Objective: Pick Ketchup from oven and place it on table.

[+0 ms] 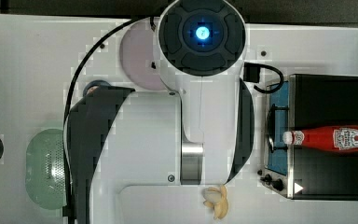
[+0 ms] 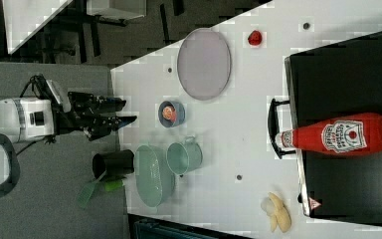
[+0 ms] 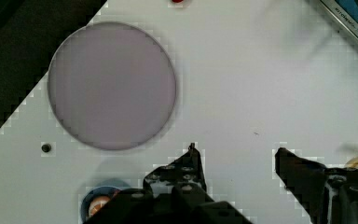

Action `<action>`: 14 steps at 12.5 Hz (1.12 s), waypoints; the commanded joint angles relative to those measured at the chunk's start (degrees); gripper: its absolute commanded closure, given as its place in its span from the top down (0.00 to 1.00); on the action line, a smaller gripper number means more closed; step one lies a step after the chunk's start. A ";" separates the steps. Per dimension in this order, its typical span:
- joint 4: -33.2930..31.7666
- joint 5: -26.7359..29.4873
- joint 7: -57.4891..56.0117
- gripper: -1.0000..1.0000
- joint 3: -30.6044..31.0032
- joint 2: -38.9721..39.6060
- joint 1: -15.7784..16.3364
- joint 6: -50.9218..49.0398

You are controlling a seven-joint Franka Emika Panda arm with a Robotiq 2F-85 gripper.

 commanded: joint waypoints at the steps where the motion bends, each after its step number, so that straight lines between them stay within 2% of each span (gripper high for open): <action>1: -10.35 2.41 4.50 0.76 -0.76 -18.44 -1.50 -8.25; 2: -10.34 2.41 4.50 0.83 -0.76 -18.39 -1.50 -8.25; 3: -10.35 2.41 4.51 0.97 -0.80 -18.38 -1.52 -8.30; 4: -10.35 2.38 4.51 1.00 -0.94 -18.30 -1.60 -8.25; 8: -10.39 2.18 4.51 1.00 -4.25 -16.39 -2.87 -7.90; 14: -10.34 2.12 4.51 1.00 -20.00 -7.94 -5.77 -0.55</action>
